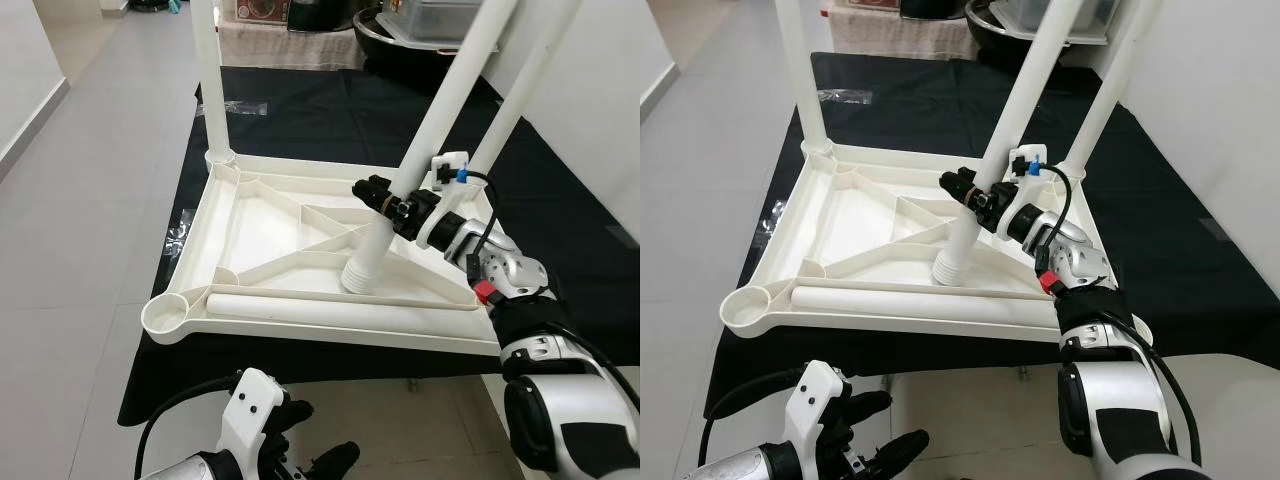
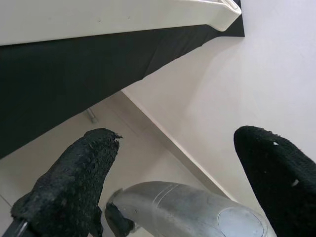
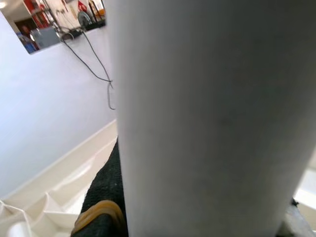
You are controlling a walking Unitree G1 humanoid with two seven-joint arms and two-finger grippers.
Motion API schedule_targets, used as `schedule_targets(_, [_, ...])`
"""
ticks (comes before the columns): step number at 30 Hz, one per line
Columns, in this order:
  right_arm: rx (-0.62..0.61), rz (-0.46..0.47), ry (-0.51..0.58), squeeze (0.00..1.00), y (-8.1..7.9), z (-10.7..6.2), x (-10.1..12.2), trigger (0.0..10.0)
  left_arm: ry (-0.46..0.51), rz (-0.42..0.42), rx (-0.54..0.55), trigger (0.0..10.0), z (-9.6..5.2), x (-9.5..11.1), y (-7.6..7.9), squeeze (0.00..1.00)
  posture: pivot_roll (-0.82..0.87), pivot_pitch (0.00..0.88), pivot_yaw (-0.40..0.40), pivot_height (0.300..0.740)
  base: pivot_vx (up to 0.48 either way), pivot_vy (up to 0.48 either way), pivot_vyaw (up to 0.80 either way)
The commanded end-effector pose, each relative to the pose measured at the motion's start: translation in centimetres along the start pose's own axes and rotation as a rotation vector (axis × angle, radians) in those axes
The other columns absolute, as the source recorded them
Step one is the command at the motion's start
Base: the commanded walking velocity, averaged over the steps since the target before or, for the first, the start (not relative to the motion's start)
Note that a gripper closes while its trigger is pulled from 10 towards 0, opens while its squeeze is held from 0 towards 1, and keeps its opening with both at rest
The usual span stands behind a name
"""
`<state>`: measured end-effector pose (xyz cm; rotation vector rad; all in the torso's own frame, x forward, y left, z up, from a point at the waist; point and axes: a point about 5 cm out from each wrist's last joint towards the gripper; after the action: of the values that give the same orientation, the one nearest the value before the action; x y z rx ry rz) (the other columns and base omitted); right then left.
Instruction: Building children table
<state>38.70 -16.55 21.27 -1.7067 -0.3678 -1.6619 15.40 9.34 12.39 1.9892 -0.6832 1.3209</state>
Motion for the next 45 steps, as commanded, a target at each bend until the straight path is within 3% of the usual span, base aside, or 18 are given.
schedule_targets(1, [-0.111,-0.088,-0.026,0.0,1.5,-1.1,-0.4,10.0,0.001,-0.001,-0.006,10.0,-0.1,-0.1,0.4,0.0,0.12,0.154,-0.113,0.74,0.0,0.0,0.0])
schedule_targets(4, [-0.176,-0.129,-0.023,0.0,2.1,-1.4,-0.2,10.0,0.002,0.0,-0.006,10.0,-0.1,-0.1,0.4,0.0,0.12,0.155,-0.114,0.74,0.0,0.0,0.0])
schedule_targets(13, [-0.343,-0.398,-0.114,0.0,4.0,-2.9,-0.3,10.0,0.004,0.001,-0.005,10.0,-0.3,-0.1,0.6,0.0,0.13,0.167,-0.115,0.74,0.0,0.0,0.0])
schedule_targets(19, [-0.431,-0.431,-0.094,0.0,4.6,-3.4,0.2,10.0,0.003,0.002,-0.003,10.0,-0.4,-0.1,0.7,0.0,0.13,0.167,-0.113,0.74,0.0,0.0,0.0])
schedule_targets(22, [-0.621,-0.52,-0.056,0.0,6.0,-4.4,1.6,10.0,0.003,0.007,-0.004,10.0,-0.4,-0.1,0.8,0.0,0.13,0.164,-0.116,0.74,0.0,0.0,0.0])
schedule_targets(29, [-0.809,-0.632,-0.027,0.0,7.2,-6.0,3.3,10.0,0.002,0.013,-0.005,10.0,-0.4,-0.1,0.8,0.0,0.13,0.16,-0.118,0.74,0.0,0.0,0.0])
schedule_targets(31, [-0.835,-0.626,-0.008,0.0,7.3,-6.1,3.5,10.0,0.002,0.012,-0.004,10.0,-0.4,-0.1,0.8,0.0,0.13,0.159,-0.117,0.74,0.0,0.0,0.0])
schedule_targets(32, [-0.851,-0.609,0.053,0.0,7.2,-6.1,4.1,10.0,0.002,0.013,-0.005,10.0,-0.4,-0.1,0.9,0.0,0.13,0.156,-0.117,0.74,0.0,0.0,0.0])
schedule_targets(33, [-0.833,-0.52,0.147,0.0,6.8,-5.7,4.6,10.0,0.001,0.012,-0.005,10.0,-0.4,-0.2,0.9,0.0,0.13,0.156,-0.117,0.74,0.0,0.0,0.0])
schedule_targets(34, [-0.833,-0.52,0.147,0.0,6.8,-5.7,4.6,10.0,0.001,0.012,-0.005,10.0,-0.4,-0.2,0.9,0.0,0.13,0.156,-0.117,0.74,0.0,0.0,0.0])
schedule_targets(35, [-0.817,-0.456,0.212,0.0,6.6,-5.5,5.0,10.0,0.0,0.011,-0.004,10.0,-0.4,-0.2,0.9,0.0,0.13,0.156,-0.117,0.74,0.0,0.0,0.0])
schedule_targets(37, [-0.712,-0.28,0.41,0.0,5.1,-4.2,6.3,10.0,-0.002,0.014,-0.005,10.0,-0.4,-0.2,0.9,0.0,0.13,0.155,-0.117,0.74,0.0,0.0,0.0])
schedule_targets(38, [-0.691,-0.243,0.46,0.0,4.7,-3.7,6.7,10.0,-0.002,0.015,-0.005,10.0,-0.4,-0.2,0.9,0.0,0.13,0.155,-0.117,0.74,0.0,0.0,0.0])
schedule_targets(41, [-0.663,-0.199,0.505,0.0,4.2,-3.3,7.2,10.0,-0.002,0.015,-0.006,10.0,-0.4,-0.2,0.9,0.0,0.13,0.155,-0.117,0.74,0.0,0.0,0.0])
schedule_targets(42, [-0.576,-0.128,0.537,0.0,3.1,-2.0,7.9,10.0,-0.001,0.015,-0.006,10.0,-0.4,-0.2,0.9,0.0,0.13,0.158,-0.117,0.74,0.0,0.0,0.0])
schedule_targets(45, [-0.473,-0.077,0.544,0.0,2.0,-1.0,8.1,10.0,0.001,0.012,-0.005,10.0,-0.5,-0.2,0.9,0.0,0.13,0.159,-0.115,0.74,0.0,0.0,0.0])
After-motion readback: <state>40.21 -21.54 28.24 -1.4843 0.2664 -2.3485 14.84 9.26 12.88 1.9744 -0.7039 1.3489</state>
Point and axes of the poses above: a point about 5 cm out from each wrist's last joint towards the gripper, its own z axis pointing out of the wrist towards the gripper, its own x axis along the axis of the wrist's last joint, y = z × x, and after that the axes turned 6 degrees about z, right-handed
